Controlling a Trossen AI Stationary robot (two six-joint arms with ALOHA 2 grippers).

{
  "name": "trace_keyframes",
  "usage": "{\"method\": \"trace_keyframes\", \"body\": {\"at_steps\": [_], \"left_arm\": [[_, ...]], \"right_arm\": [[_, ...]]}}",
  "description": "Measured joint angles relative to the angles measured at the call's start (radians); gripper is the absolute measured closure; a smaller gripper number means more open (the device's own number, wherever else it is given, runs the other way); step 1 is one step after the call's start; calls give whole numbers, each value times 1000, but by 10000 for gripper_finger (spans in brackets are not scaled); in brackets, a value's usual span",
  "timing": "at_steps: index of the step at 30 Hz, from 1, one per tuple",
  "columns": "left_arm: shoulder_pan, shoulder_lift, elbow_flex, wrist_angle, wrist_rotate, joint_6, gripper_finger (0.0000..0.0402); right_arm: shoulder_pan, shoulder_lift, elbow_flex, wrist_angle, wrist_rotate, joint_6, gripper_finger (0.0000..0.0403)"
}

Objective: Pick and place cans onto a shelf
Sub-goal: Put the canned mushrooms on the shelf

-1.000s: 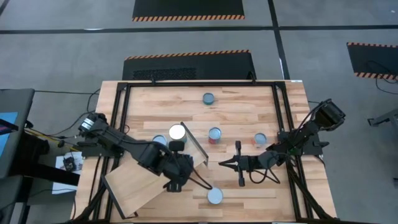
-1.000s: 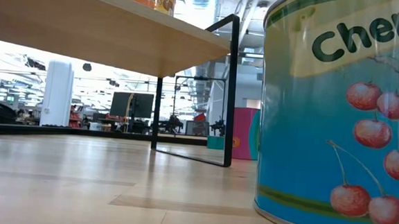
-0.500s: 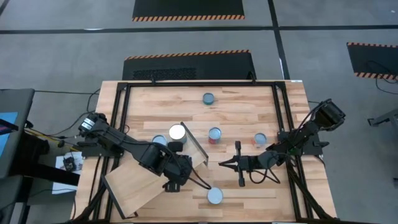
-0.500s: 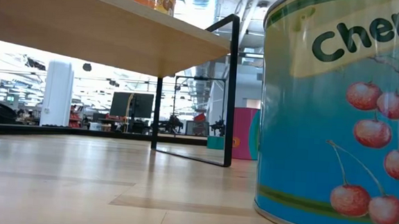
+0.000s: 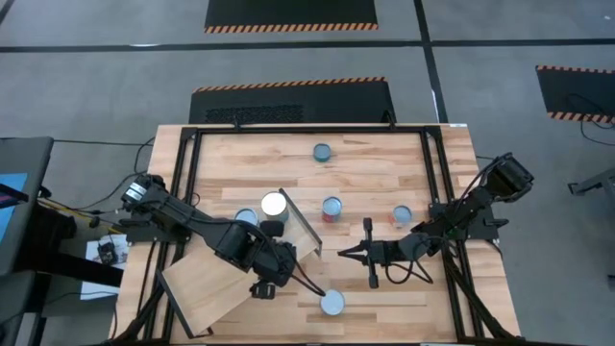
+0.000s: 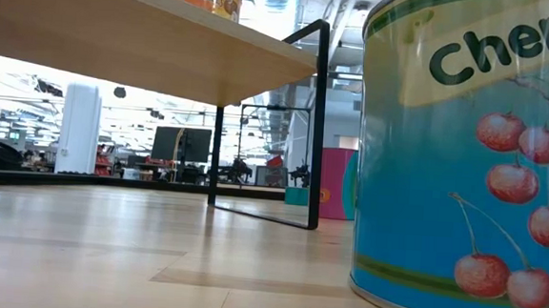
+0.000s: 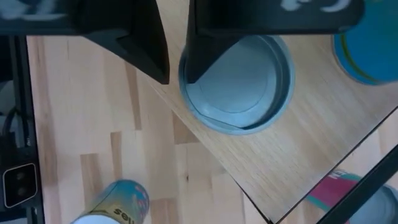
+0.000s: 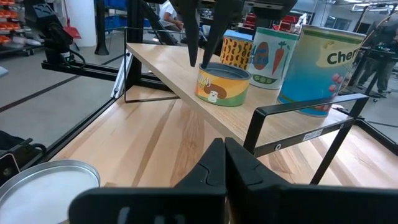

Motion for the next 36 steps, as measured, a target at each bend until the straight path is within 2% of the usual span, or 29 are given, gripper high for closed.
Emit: {"method": "trace_keyframes", "body": {"at_steps": [13,16,23,29,36], "left_arm": [[3,42,17,-23,-26,67,372],[4,48,50,-46,-7,66,394],[-19,50,164,-115,23,38,400],[-87,48,252,-275,71,-161,401],[-271,47,260,-416,104,-530,401]], "right_arm": [[0,0,0,0,0,-8,393],[0,0,0,0,0,-8,393],[0,0,0,1,0,-8,393],[0,0,0,1,0,-8,393],[-2,0,0,0,0,-8,392]]}}
